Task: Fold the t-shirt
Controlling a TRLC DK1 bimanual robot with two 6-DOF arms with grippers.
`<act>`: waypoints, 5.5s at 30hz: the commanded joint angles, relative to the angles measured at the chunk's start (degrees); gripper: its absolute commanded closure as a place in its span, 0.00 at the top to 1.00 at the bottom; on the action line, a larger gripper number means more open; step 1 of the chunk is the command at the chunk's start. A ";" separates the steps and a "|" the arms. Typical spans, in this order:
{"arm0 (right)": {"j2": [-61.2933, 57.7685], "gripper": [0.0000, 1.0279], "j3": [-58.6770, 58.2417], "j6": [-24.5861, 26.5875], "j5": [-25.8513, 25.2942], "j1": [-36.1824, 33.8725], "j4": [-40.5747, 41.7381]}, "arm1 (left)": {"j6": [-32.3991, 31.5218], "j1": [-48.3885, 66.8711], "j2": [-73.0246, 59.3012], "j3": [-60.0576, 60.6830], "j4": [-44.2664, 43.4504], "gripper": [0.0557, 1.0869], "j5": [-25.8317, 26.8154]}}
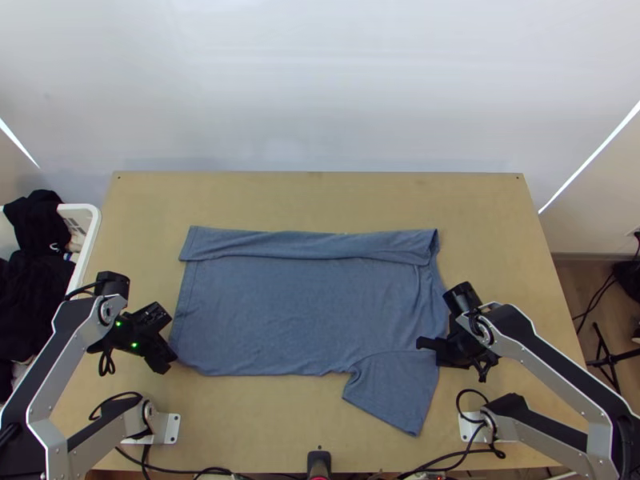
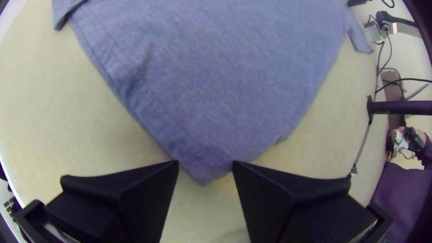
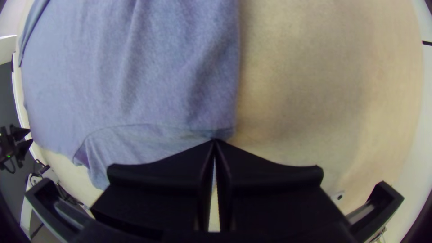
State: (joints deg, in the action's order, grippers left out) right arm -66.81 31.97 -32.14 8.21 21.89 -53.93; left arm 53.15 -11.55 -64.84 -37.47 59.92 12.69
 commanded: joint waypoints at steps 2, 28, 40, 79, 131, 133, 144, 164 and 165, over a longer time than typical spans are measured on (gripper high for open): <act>0.01 0.03 0.03 -0.03 -0.12 0.08 -0.03 | -0.06 1.09 -0.64 0.56 -1.21 0.55 0.94; 1.68 0.03 6.71 -0.12 -0.03 1.66 -4.16 | -2.43 -0.67 -6.26 -8.23 -3.23 0.04 2.34; 3.96 0.03 15.85 0.15 -0.03 1.66 -9.96 | -3.14 1.00 -6.18 -8.67 -2.53 0.03 2.96; 4.75 0.03 9.87 -4.33 -0.12 7.29 -8.47 | -7.53 -4.36 -9.25 -9.02 -3.85 0.76 12.71; 7.83 0.03 8.82 -4.25 -0.12 6.24 -8.47 | -8.76 -1.72 -14.97 -13.94 4.42 0.96 11.22; 7.83 0.03 8.82 -4.25 -0.12 6.24 -8.47 | -8.85 -1.46 -15.49 -13.77 3.27 0.96 11.31; 7.92 0.03 8.82 -4.42 -0.12 6.15 -8.47 | -12.63 1.27 -19.62 -13.41 -1.56 0.95 11.39; 7.74 0.03 8.29 -4.33 -0.12 5.80 -8.47 | -14.56 2.50 -22.00 -13.24 -7.80 0.50 11.13; 7.74 0.03 8.20 -4.33 -0.12 5.80 -8.47 | -14.47 2.41 -22.00 -13.24 -7.89 0.50 11.13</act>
State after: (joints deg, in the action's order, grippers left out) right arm -58.94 40.53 -36.47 8.14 27.73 -62.43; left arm 38.57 -8.71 -86.63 -51.00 52.93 23.97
